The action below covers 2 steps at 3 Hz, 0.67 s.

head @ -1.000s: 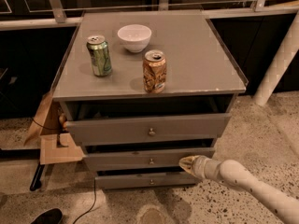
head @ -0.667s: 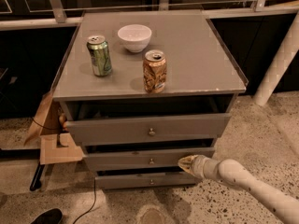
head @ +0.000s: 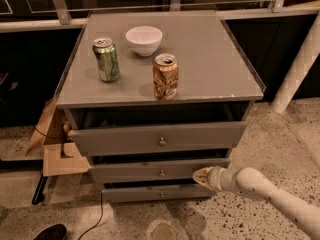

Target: Close middle drawer

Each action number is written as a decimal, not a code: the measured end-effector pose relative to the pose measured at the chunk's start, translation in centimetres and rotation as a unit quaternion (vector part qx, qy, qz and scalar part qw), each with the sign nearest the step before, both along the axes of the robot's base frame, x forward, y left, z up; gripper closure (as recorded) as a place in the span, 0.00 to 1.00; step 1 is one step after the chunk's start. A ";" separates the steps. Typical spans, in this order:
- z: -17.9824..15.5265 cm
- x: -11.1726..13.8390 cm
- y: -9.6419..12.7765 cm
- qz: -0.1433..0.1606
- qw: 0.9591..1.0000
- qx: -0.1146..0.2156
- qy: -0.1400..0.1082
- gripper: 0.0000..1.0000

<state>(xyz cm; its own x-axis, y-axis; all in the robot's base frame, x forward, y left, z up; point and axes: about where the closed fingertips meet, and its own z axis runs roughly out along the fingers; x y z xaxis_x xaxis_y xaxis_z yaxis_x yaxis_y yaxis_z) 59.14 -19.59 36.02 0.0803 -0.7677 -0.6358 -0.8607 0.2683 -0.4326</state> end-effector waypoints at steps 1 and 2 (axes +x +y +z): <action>0.5 -2.9 -1.3 0.005 0.998 0.011 0.060 1.00; 1.1 -6.5 -2.0 0.021 0.990 0.031 0.139 1.00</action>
Offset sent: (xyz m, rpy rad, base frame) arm -0.1244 -0.0292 0.0267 0.1222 0.5136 0.1084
